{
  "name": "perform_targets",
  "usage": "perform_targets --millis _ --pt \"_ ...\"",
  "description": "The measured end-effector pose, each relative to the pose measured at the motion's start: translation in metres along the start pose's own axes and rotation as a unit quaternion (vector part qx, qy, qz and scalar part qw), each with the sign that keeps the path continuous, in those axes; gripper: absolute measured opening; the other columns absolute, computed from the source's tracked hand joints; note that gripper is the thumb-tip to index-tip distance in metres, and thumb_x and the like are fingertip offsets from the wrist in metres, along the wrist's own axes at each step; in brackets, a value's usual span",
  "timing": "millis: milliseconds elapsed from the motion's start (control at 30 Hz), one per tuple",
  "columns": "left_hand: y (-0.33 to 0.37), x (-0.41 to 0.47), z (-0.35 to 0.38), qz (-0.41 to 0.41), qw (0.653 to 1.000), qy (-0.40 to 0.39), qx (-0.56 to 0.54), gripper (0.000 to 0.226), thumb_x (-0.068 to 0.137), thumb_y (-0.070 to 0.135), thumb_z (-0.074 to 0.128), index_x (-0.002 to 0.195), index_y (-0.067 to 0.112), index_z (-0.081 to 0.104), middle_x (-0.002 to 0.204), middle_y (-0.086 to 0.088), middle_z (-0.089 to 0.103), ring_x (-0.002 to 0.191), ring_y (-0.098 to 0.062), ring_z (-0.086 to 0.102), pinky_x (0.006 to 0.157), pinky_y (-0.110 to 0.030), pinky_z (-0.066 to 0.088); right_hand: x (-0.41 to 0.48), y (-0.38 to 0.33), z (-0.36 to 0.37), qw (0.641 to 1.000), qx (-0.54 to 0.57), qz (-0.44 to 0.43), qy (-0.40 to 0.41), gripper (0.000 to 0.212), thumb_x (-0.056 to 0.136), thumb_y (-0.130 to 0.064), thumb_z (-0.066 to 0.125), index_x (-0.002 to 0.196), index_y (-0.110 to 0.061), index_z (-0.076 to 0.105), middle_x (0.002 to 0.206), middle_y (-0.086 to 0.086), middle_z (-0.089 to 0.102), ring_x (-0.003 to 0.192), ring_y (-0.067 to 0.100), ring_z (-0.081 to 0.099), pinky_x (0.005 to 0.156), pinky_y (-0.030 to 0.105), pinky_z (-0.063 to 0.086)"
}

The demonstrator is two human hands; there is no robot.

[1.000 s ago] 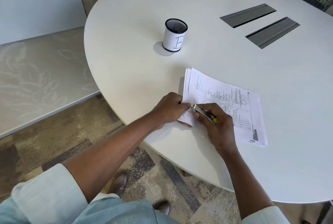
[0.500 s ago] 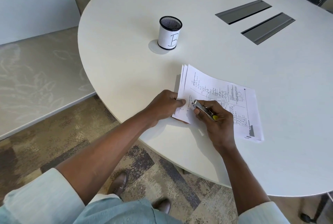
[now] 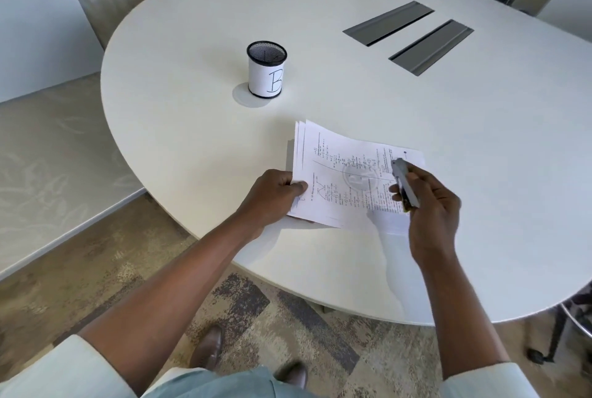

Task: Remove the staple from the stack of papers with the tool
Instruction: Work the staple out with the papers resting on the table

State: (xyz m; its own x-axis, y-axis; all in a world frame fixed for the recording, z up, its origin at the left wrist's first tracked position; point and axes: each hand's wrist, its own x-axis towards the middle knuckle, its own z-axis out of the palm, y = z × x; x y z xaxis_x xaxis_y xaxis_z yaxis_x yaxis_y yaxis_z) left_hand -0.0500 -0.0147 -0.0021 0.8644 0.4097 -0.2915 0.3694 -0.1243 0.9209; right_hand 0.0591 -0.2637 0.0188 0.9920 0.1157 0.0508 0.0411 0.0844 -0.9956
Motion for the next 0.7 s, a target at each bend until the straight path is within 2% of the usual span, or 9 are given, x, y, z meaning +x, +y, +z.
perform_targets --millis 67,133,200,267,400,500,567,633,700 --pt "-0.003 0.001 -0.001 -0.002 1.000 0.007 -0.002 0.030 0.105 0.024 0.067 0.093 -0.001 0.076 0.071 0.005 0.063 0.067 -0.016 0.053 0.068 -0.031 0.038 0.001 0.001 -0.019 0.998 -0.057 -0.002 0.034 0.025 0.107 -0.010 0.062 0.124 -0.008 0.081 0.108 0.012 0.079 0.076 0.018 0.067 0.065 0.019 0.050" --pt "-0.006 0.001 -0.001 0.008 1.000 0.008 -0.012 0.042 0.100 0.033 0.068 0.096 -0.008 0.069 0.072 0.000 0.056 0.068 -0.019 0.047 0.072 -0.034 0.033 -0.001 0.007 -0.040 0.992 -0.103 -0.008 0.066 0.024 0.108 -0.013 0.064 0.125 -0.013 0.081 0.113 0.013 0.079 0.078 0.016 0.069 0.068 0.020 0.054" --pt "-0.005 0.001 -0.001 0.020 1.000 0.006 -0.019 0.048 0.093 0.041 0.066 0.102 -0.006 0.072 0.080 -0.005 0.067 0.074 -0.018 0.055 0.074 -0.035 0.038 -0.002 0.013 -0.059 0.983 -0.154 -0.026 0.101 0.021 0.107 -0.017 0.068 0.124 -0.023 0.080 0.120 0.010 0.079 0.083 0.017 0.073 0.080 0.032 0.060" --pt "-0.006 0.002 0.002 0.022 1.000 0.009 -0.020 0.042 0.097 0.036 0.068 0.102 -0.005 0.074 0.082 -0.004 0.071 0.076 -0.017 0.059 0.074 -0.033 0.041 -0.005 0.017 -0.074 0.966 -0.214 -0.036 0.138 0.017 0.105 -0.024 0.073 0.120 -0.031 0.078 0.121 0.005 0.078 0.090 0.020 0.076 0.089 0.041 0.062" --pt "-0.009 0.005 0.004 0.016 1.000 0.016 -0.003 0.035 0.104 0.024 0.068 0.083 -0.004 0.067 0.068 0.001 0.057 0.066 -0.018 0.050 0.069 -0.033 0.035 -0.014 0.018 -0.090 0.919 -0.332 -0.070 0.199 0.022 0.101 -0.015 0.075 0.122 -0.016 0.079 0.122 0.001 0.072 0.095 0.019 0.071 0.099 0.043 0.060" --pt "-0.008 0.006 0.007 0.018 1.000 0.009 -0.004 0.036 0.104 0.022 0.068 0.072 0.005 0.065 0.067 0.000 0.060 0.065 -0.019 0.053 0.069 -0.032 0.038 -0.016 0.021 -0.097 0.888 -0.394 -0.103 0.214 0.023 0.096 -0.009 0.078 0.119 -0.010 0.079 0.122 0.010 0.073 0.099 0.025 0.073 0.096 0.034 0.057" --pt "-0.009 0.005 0.007 0.022 1.000 0.016 -0.004 0.035 0.104 0.021 0.068 0.072 0.007 0.068 0.068 0.003 0.064 0.068 -0.018 0.059 0.066 -0.029 0.041 -0.017 0.023 -0.097 0.881 -0.409 -0.110 0.212 0.024 0.094 -0.008 0.079 0.118 -0.010 0.079 0.121 0.012 0.073 0.101 0.029 0.074 0.094 0.036 0.057" --pt "-0.006 0.003 0.007 0.032 0.999 0.018 0.000 0.030 0.105 0.022 0.068 0.079 0.009 0.075 0.073 0.007 0.072 0.072 -0.015 0.067 0.064 -0.026 0.046 -0.016 0.026 -0.099 0.873 -0.424 -0.106 0.216 0.024 0.092 -0.009 0.080 0.116 -0.010 0.079 0.120 0.013 0.073 0.100 0.033 0.074 0.093 0.040 0.058" --pt "-0.003 0.000 0.007 0.037 0.999 0.015 -0.001 0.024 0.100 0.029 0.072 0.092 0.008 0.081 0.089 0.002 0.083 0.085 -0.025 0.076 0.078 -0.033 0.058 -0.015 0.029 -0.100 0.865 -0.441 -0.096 0.220 0.025 0.092 -0.010 0.079 0.117 -0.010 0.079 0.120 0.013 0.073 0.105 0.035 0.073 0.093 0.040 0.056"
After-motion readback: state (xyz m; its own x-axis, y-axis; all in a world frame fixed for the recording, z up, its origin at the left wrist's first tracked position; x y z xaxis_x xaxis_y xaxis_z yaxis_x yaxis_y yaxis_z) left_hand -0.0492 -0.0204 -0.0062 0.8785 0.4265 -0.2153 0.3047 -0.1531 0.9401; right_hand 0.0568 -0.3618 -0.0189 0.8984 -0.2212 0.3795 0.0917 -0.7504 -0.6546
